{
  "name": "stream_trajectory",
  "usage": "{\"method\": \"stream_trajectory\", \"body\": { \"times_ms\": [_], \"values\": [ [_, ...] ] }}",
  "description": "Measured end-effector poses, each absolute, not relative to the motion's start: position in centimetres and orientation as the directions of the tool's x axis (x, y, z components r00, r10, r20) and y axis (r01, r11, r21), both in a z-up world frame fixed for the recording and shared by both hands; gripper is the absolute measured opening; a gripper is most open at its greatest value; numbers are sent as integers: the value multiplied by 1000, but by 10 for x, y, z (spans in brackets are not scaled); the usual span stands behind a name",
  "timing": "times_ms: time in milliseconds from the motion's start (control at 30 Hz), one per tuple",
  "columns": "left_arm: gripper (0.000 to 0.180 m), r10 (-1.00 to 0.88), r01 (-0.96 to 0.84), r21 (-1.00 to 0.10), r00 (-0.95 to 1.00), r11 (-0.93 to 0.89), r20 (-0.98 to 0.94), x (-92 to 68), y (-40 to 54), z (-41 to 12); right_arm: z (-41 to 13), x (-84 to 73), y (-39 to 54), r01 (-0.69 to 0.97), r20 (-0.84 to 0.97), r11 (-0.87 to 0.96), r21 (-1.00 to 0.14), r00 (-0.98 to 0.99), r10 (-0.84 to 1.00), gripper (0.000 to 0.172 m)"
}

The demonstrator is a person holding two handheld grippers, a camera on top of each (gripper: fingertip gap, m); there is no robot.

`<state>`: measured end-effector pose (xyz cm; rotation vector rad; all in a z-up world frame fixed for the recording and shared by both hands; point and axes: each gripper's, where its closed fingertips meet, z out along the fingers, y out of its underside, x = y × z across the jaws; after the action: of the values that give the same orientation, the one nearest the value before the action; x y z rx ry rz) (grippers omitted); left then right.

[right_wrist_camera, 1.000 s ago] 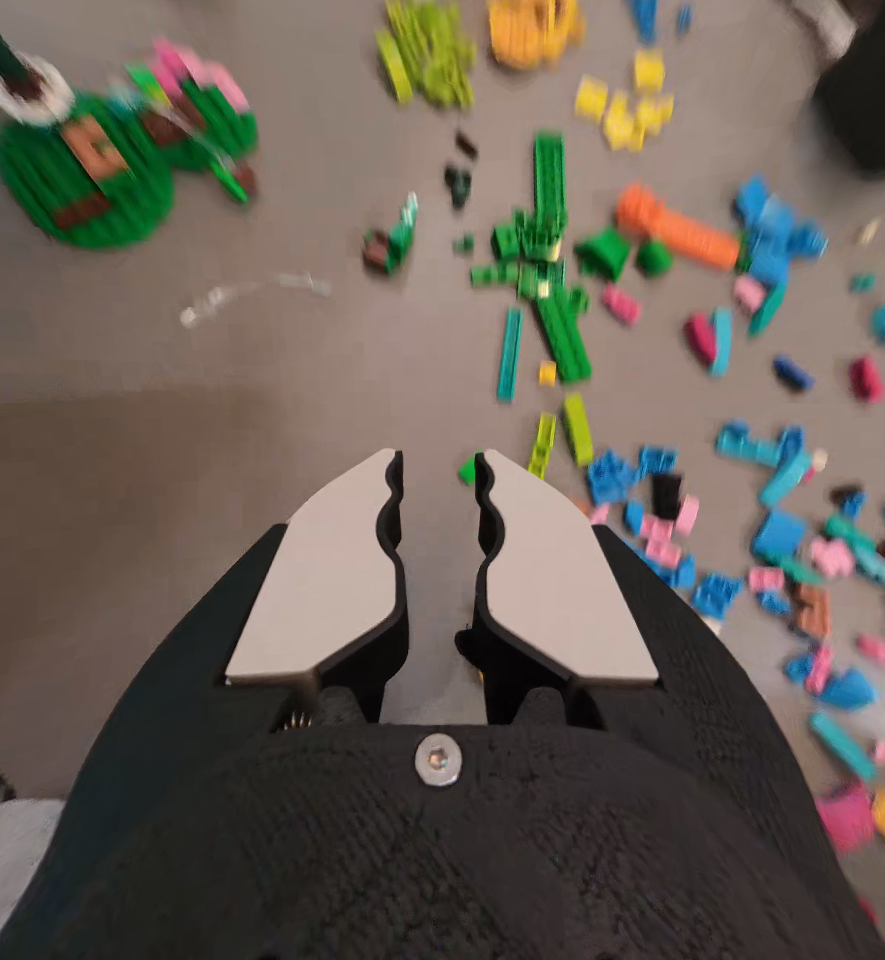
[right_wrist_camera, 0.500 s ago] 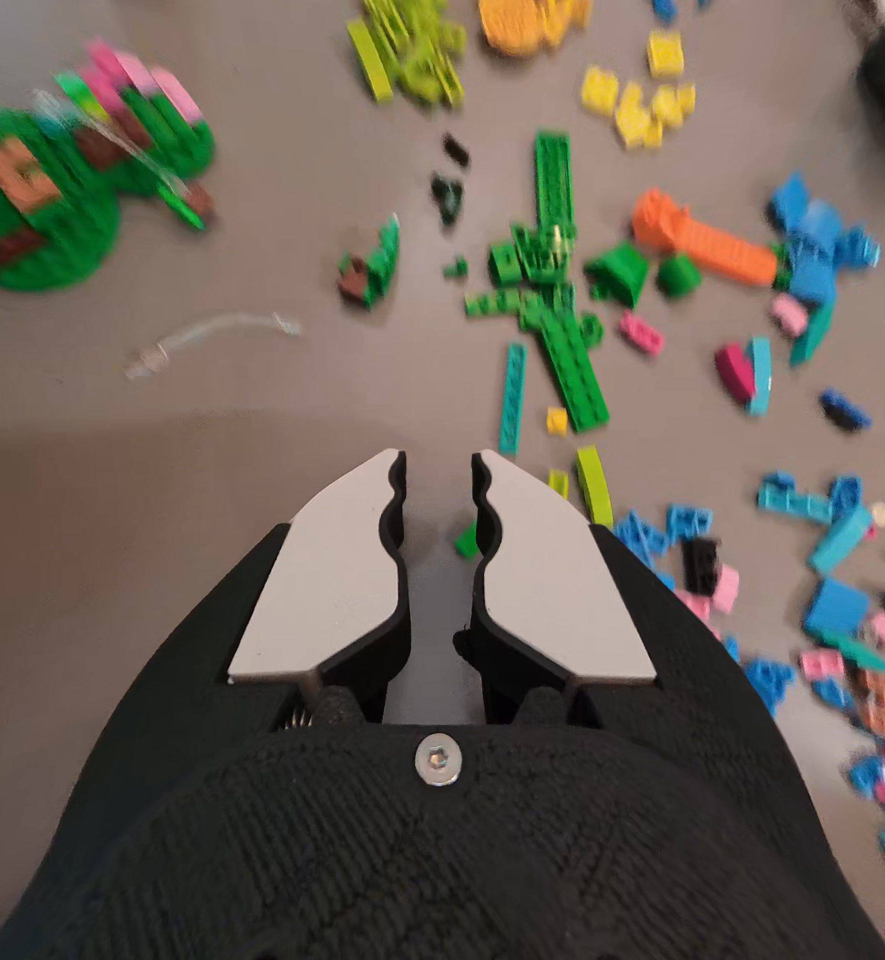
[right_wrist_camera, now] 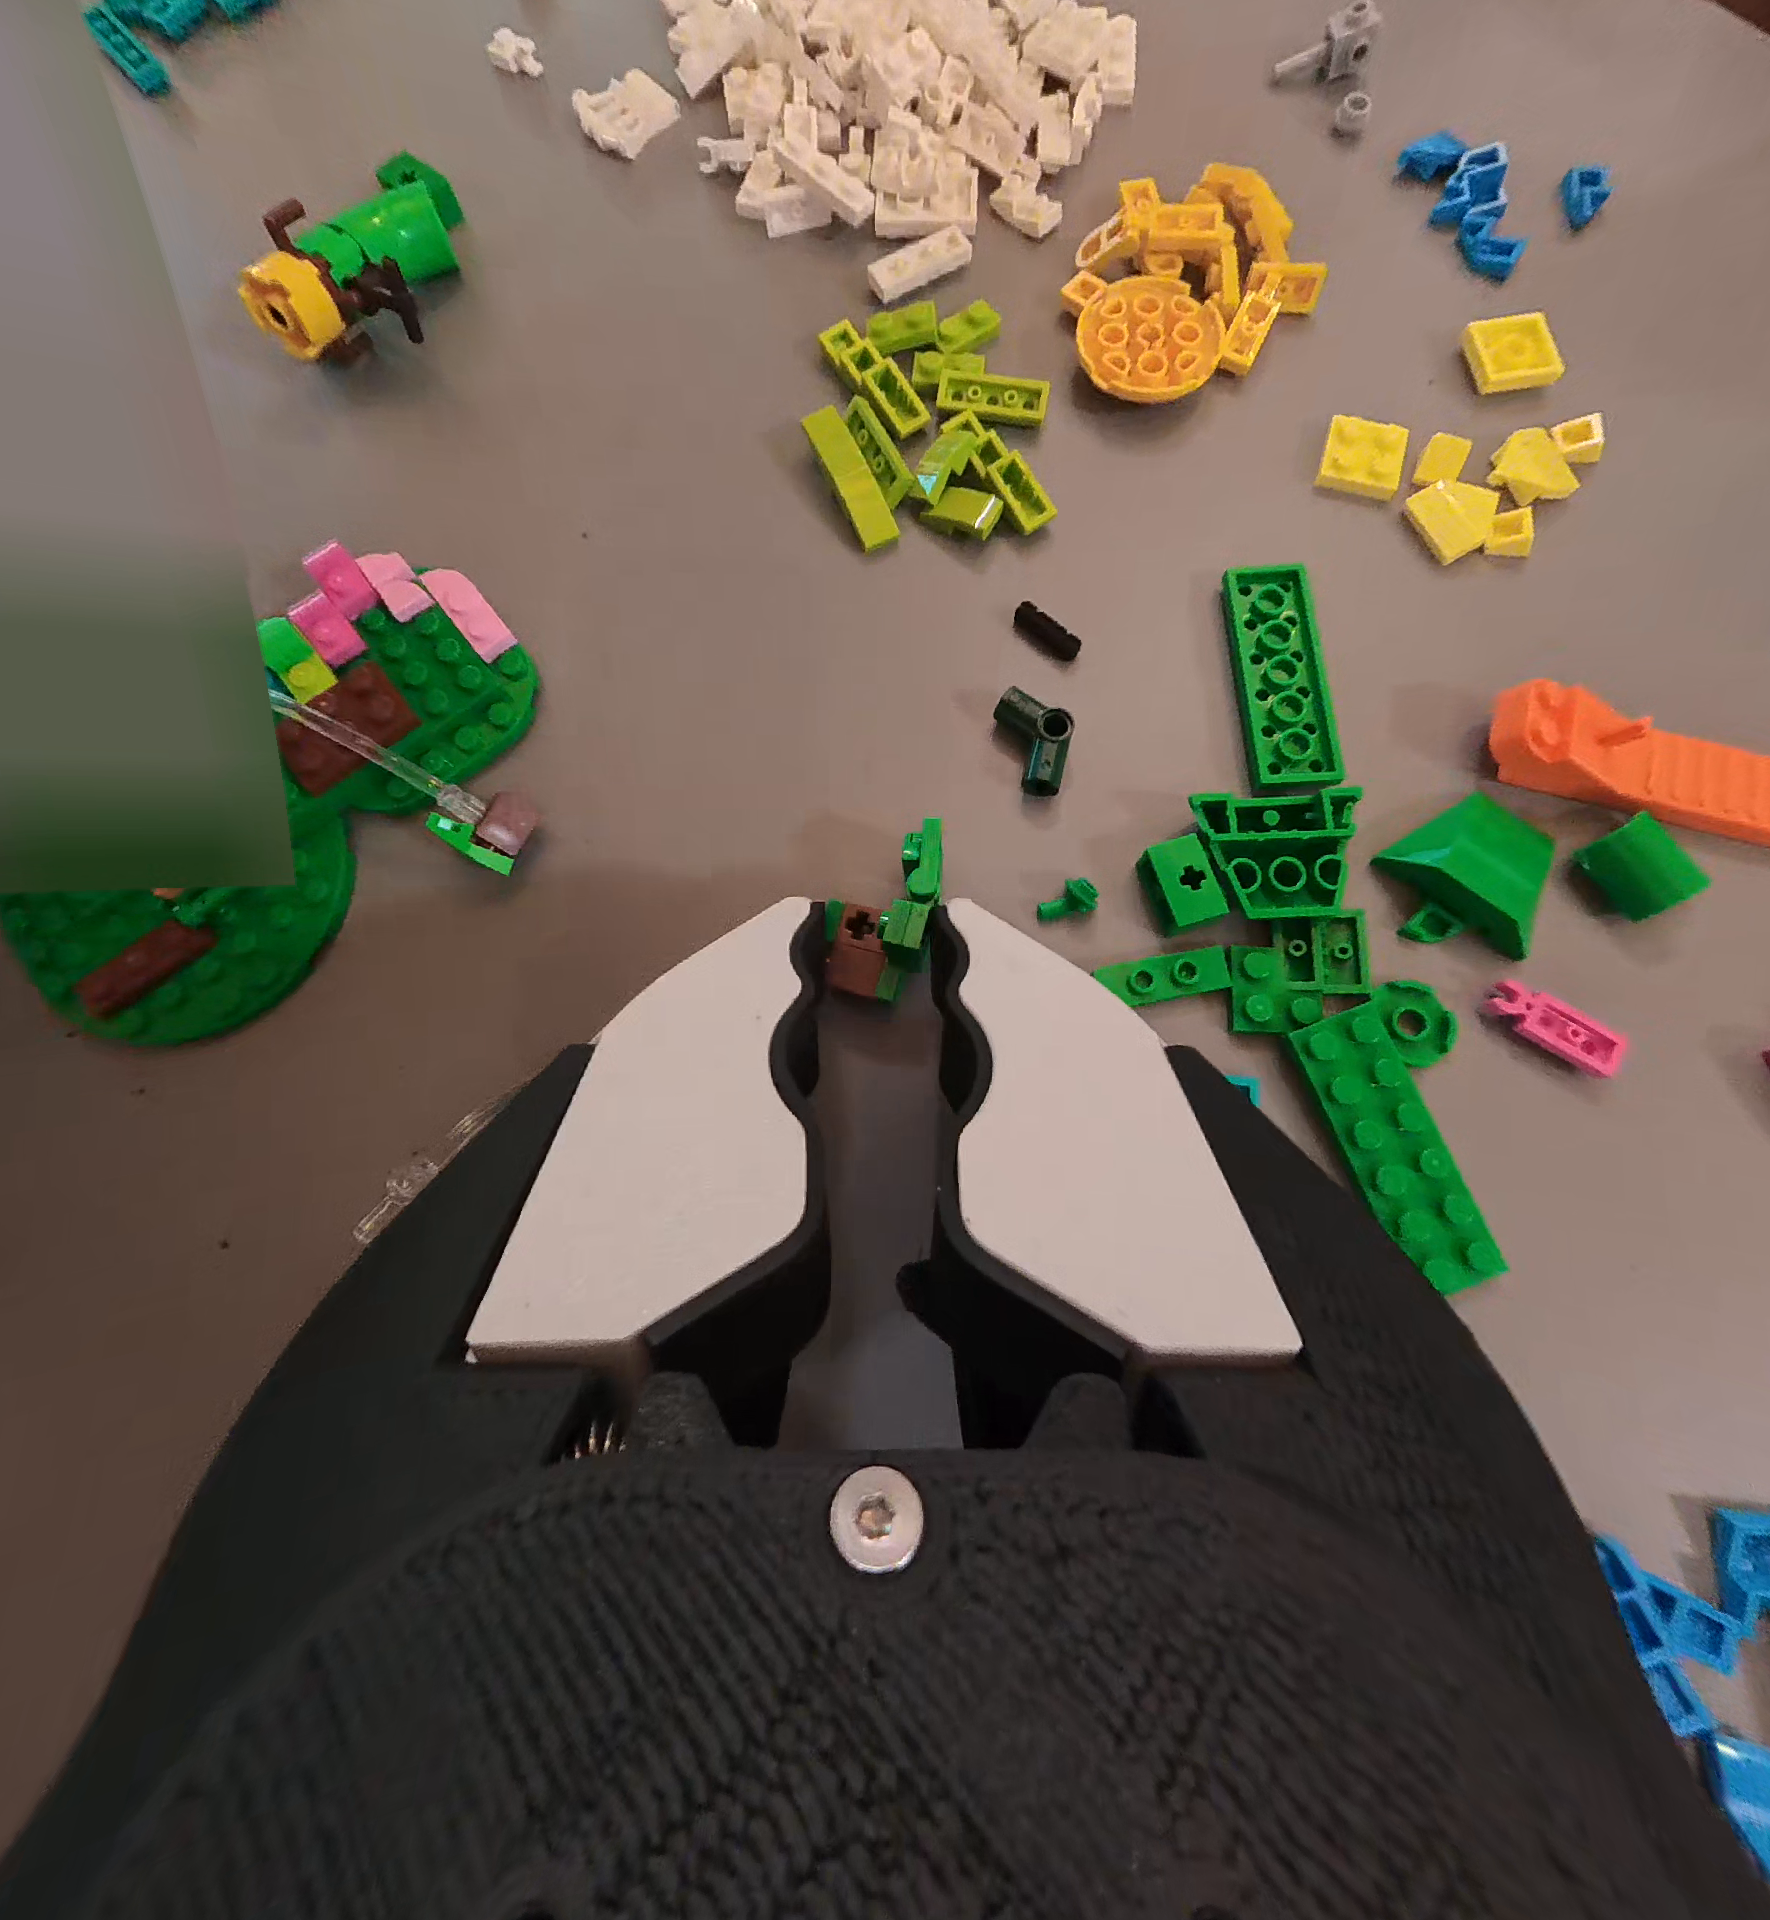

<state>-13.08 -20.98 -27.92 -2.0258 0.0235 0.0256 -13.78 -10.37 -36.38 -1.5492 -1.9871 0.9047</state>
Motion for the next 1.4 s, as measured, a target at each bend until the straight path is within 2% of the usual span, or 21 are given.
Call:
{"method": "stream_trajectory", "body": {
  "times_ms": [100, 167, 267, 367, 433, 533, 667, 733, 800, 900, 933, 967, 1000, 1067, 1133, 1200, 1267, 1333, 1400],
  "values": [
    [49, -6, -14, -918, 1000, -397, -13, -129, -206, -276, -342, -140, -116, 542, -86, 111, -833, -325, 942, 18],
    [47, -14, -3, -929, 1000, -371, 3, -126, -201, -275, -314, -139, -128, 374, -72, 95, -922, -410, 909, 18],
    [42, -56, -17, -947, 998, -320, 1, -120, -195, -270, -277, -125, -149, 80, 152, 223, -972, -510, 846, 18],
    [33, -95, -165, -952, 985, -258, -145, -118, -193, -262, -266, -110, -167, -74, 383, 412, -908, -544, 747, 18],
    [24, -139, -322, -924, 945, -205, -298, -113, -195, -258, -271, -103, -177, -65, 423, 481, -874, -588, 689, 18],
    [28, -216, -498, -847, 862, -185, -459, -102, -199, -263, -278, -94, -189, -53, 446, 545, -837, -643, 623, 17],
    [31, -272, -628, -749, 774, -211, -572, -97, -198, -277, -286, -86, -203, -34, 457, 613, -790, -699, 550, 18],
    [25, -291, -680, -704, 729, -207, -619, -95, -197, -282, -289, -83, -208, -27, 462, 644, -765, -719, 519, 18],
    [12, -322, -716, -672, 692, -192, -646, -89, -197, -285, -291, -82, -211, -24, 474, 672, -740, -727, 496, 18],
    [8, -336, -724, -653, 686, -223, -646, -90, -195, -291, -294, -83, -210, -10, 493, 708, -706, -725, 481, 17],
    [7, -346, -720, -652, 690, -238, -635, -90, -195, -293, -293, -85, -208, -1, 498, 707, -707, -711, 497, 9],
    [7, -316, -706, -657, 707, -263, -633, -95, -193, -293, -291, -89, -206, 20, 495, 696, -718, -688, 531, 9],
    [7, -285, -696, -659, 718, -285, -635, -100, -191, -293, -290, -94, -201, 73, 475, 679, -731, -660, 582, 15],
    [7, -249, -665, -677, 747, -317, -617, -108, -190, -293, -294, -100, -194, 200, 408, 645, -738, -628, 662, 41],
    [7, -225, -616, -714, 787, -334, -574, -112, -189, -293, -300, -100, -192, 238, 420, 662, -711, -612, 670, 44],
    [7, -194, -564, -753, 825, -339, -531, -116, -188, -290, -304, -101, -191, 246, 465, 698, -673, -593, 657, 42],
    [7, -186, -511, -792, 860, -335, -476, -117, -188, -288, -304, -104, -190, 242, 522, 727, -643, -556, 647, 29],
    [7, -212, -474, -820, 880, -322, -425, -114, -189, -288, -305, -107, -188, 222, 583, 764, -606, -531, 615, 23],
    [7, -231, -439, -843, 895, -310, -381, -110, -189, -288, -305, -108, -190, 212, 602, 776, -594, -523, 604, 21]
  ]
}}
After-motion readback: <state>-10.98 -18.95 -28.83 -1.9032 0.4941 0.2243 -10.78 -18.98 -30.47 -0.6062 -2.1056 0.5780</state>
